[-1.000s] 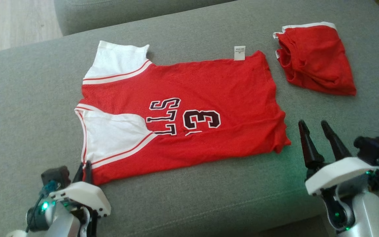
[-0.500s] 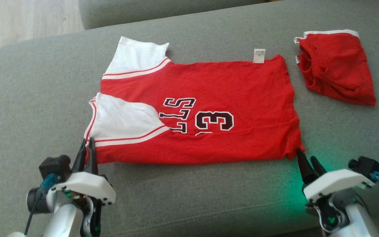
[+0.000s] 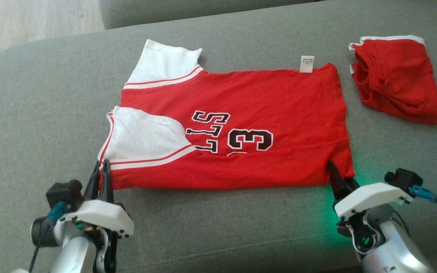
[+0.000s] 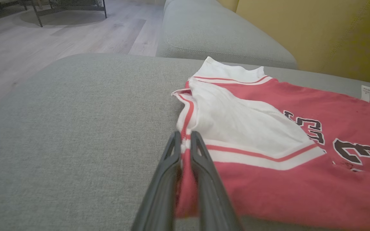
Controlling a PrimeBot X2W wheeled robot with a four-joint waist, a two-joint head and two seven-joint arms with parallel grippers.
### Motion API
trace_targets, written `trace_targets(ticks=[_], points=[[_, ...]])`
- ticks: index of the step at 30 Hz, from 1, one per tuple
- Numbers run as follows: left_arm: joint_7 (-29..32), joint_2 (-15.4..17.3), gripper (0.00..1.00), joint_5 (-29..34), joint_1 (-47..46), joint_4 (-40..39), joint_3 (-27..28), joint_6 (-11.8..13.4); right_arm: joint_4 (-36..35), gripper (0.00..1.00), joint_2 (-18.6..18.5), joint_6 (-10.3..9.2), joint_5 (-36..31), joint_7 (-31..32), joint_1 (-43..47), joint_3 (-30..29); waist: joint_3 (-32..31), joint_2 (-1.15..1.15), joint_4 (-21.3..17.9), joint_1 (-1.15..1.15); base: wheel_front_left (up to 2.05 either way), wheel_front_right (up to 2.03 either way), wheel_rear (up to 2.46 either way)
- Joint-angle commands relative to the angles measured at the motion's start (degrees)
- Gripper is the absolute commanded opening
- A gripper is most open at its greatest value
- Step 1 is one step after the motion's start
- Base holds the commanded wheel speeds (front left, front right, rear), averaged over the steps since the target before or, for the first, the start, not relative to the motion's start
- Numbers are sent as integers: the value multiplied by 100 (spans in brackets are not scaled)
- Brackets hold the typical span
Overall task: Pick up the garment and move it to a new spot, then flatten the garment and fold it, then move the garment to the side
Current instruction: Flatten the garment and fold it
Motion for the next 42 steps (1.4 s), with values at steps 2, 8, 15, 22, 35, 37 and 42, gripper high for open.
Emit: trace_targets(ticks=[2, 8, 15, 22, 35, 37, 42], points=[[-77, 79, 0, 32, -107, -103, 267, 16, 52, 0, 16, -1, -143, -123, -165, 187, -36, 0, -17, 0, 0, 0, 0], [-77, 111, 0, 42, -67, -24, 344, 51, 153, 0, -9, -1, -460, -228, -233, 61, -137, 0, -47, 0, 0, 0, 0], [-77, 102, 0, 59, 48, 76, 333, 38, -32, 0, -295, -1, -939, 75, -177, 92, -290, 0, 57, 0, 0, 0, 0], [-59, 76, 0, 29, 249, 202, 265, 16, -459, 0, -704, -1, -1320, 862, -47, 100, -403, 0, 275, 0, 0, 0, 0], [236, 158, 0, 141, 864, 90, -160, -105, -1627, 0, -928, -1, -1688, 2649, 821, -536, -702, 0, 362, 0, 0, 0, 0], [288, 184, 0, 132, 955, 21, -177, -95, -1866, 0, -812, -1, -1731, 2871, 991, -716, -725, 0, 352, 0, 0, 0, 0], [382, 202, 34, 121, 1068, -117, -219, -43, -2371, 100, -483, -1, -2075, 3109, 1208, -1218, -725, 0, 321, 0, 0, 0, 0]])
